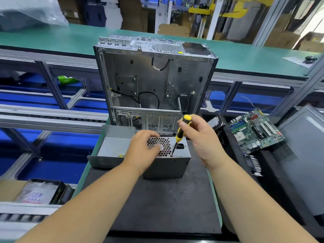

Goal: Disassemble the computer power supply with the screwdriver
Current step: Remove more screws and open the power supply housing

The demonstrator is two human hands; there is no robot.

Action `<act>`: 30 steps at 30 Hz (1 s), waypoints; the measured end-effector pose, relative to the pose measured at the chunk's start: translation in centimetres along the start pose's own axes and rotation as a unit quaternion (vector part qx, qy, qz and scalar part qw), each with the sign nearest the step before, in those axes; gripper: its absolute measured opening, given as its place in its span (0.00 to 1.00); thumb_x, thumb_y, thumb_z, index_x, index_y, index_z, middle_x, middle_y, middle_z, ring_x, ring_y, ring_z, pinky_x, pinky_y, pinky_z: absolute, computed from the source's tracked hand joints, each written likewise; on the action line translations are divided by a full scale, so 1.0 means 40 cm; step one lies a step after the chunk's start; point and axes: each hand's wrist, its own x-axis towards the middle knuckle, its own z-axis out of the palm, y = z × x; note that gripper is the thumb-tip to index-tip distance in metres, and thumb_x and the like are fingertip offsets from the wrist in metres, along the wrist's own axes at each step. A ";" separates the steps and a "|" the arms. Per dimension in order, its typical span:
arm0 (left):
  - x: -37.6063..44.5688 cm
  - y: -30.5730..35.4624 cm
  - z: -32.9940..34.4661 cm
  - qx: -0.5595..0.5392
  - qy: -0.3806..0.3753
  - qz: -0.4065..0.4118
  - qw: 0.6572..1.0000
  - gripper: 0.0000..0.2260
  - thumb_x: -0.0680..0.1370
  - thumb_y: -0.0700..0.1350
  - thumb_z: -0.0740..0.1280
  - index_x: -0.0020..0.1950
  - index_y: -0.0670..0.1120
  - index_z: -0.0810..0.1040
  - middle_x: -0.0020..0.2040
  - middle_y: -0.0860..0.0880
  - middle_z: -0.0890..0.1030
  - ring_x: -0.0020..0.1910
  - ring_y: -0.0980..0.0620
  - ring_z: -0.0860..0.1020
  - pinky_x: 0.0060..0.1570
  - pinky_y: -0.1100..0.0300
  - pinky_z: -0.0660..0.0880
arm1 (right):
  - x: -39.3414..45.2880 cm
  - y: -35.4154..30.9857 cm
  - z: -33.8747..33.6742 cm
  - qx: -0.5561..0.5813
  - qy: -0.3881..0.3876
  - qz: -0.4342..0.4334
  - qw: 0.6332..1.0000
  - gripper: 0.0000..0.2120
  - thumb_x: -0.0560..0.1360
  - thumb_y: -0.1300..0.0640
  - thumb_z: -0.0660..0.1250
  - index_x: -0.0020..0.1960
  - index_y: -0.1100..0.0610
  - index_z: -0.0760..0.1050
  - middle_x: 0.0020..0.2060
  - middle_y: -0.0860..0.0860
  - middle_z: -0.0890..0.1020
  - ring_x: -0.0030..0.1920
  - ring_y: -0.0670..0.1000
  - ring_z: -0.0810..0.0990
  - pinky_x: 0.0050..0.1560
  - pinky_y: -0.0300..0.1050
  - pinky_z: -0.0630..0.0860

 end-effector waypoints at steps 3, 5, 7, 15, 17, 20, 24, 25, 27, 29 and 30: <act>-0.025 -0.013 -0.007 -0.042 0.045 -0.130 0.990 0.14 0.74 0.46 0.74 0.56 0.56 0.73 0.58 0.55 0.74 0.60 0.56 0.72 0.57 0.63 0.65 | 0.002 -0.004 -0.023 -0.019 -0.010 0.004 1.000 0.08 0.73 0.45 0.68 0.49 0.45 0.81 0.43 0.50 0.83 0.49 0.57 0.82 0.62 0.61 0.76; -0.040 -0.019 -0.009 -0.046 0.049 -0.156 0.985 0.16 0.74 0.48 0.74 0.58 0.55 0.71 0.61 0.53 0.74 0.60 0.56 0.73 0.56 0.62 0.66 | 0.002 -0.005 -0.032 -0.029 -0.017 -0.001 0.999 0.06 0.74 0.47 0.66 0.50 0.45 0.79 0.42 0.46 0.84 0.48 0.53 0.83 0.61 0.60 0.76; -0.052 -0.014 -0.009 -0.050 0.051 -0.166 0.983 0.18 0.74 0.48 0.74 0.58 0.54 0.70 0.61 0.52 0.73 0.60 0.55 0.73 0.56 0.61 0.68 | 0.005 -0.003 -0.043 -0.033 -0.028 -0.012 0.999 0.03 0.76 0.50 0.66 0.49 0.45 0.77 0.41 0.46 0.84 0.47 0.51 0.83 0.60 0.60 0.77; -0.076 0.056 0.003 0.069 0.057 -0.088 0.992 0.12 0.75 0.49 0.71 0.52 0.63 0.72 0.54 0.64 0.70 0.57 0.65 0.70 0.54 0.75 0.63 | 0.014 0.028 -0.106 0.035 -0.003 -0.044 0.998 0.04 0.79 0.54 0.63 0.51 0.48 0.77 0.43 0.47 0.84 0.46 0.48 0.85 0.50 0.38 0.78; -0.075 0.078 0.013 0.060 0.044 -0.061 0.995 0.10 0.77 0.47 0.70 0.51 0.63 0.75 0.54 0.63 0.74 0.55 0.70 0.70 0.51 0.80 0.63 | 0.021 0.042 -0.126 0.094 0.048 -0.019 0.994 0.05 0.79 0.53 0.63 0.50 0.51 0.77 0.44 0.53 0.85 0.47 0.55 0.85 0.51 0.44 0.79; -0.066 0.115 0.042 -0.114 0.048 -0.099 0.987 0.06 0.81 0.45 0.65 0.54 0.56 0.79 0.49 0.59 0.82 0.48 0.66 0.77 0.50 0.71 0.71 | 0.029 0.072 -0.141 0.185 0.078 0.041 0.979 0.06 0.82 0.56 0.61 0.49 0.55 0.75 0.43 0.54 0.87 0.44 0.52 0.85 0.45 0.40 0.78; -0.036 0.157 0.072 -0.417 0.055 -0.181 0.889 0.09 0.80 0.46 0.64 0.57 0.45 0.79 0.43 0.50 0.85 0.40 0.56 0.81 0.44 0.64 0.78 | 0.023 0.116 -0.127 0.334 0.041 0.142 0.931 0.07 0.83 0.60 0.59 0.54 0.63 0.74 0.43 0.56 0.86 0.41 0.51 0.84 0.43 0.40 0.80; -0.028 0.161 0.078 -0.442 0.058 -0.190 0.875 0.09 0.80 0.45 0.64 0.56 0.44 0.80 0.43 0.49 0.84 0.40 0.56 0.81 0.43 0.65 0.78 | 0.021 0.128 -0.122 0.351 0.029 0.162 0.922 0.07 0.83 0.61 0.59 0.55 0.64 0.74 0.44 0.58 0.86 0.42 0.52 0.84 0.44 0.41 0.81; -0.017 0.165 0.089 -0.449 0.059 -0.201 0.869 0.09 0.81 0.44 0.63 0.53 0.43 0.82 0.41 0.50 0.84 0.39 0.57 0.81 0.43 0.66 0.78 | 0.016 0.147 -0.116 0.362 -0.013 0.189 0.913 0.06 0.82 0.62 0.61 0.54 0.64 0.74 0.47 0.60 0.86 0.44 0.54 0.85 0.46 0.43 0.82; -0.007 0.161 0.097 -0.433 0.068 -0.206 0.875 0.11 0.82 0.44 0.62 0.50 0.44 0.83 0.38 0.51 0.83 0.37 0.57 0.79 0.41 0.67 0.78 | 0.017 0.164 -0.119 0.352 -0.043 0.203 0.913 0.05 0.81 0.60 0.63 0.52 0.62 0.75 0.46 0.58 0.86 0.44 0.54 0.86 0.45 0.43 0.82; -0.002 0.158 0.097 -0.422 0.076 -0.207 0.879 0.11 0.83 0.44 0.61 0.49 0.44 0.83 0.37 0.51 0.82 0.35 0.58 0.79 0.39 0.67 0.78 | 0.020 0.173 -0.125 0.326 -0.041 0.214 0.920 0.06 0.81 0.57 0.64 0.52 0.60 0.76 0.45 0.56 0.86 0.43 0.53 0.85 0.44 0.43 0.81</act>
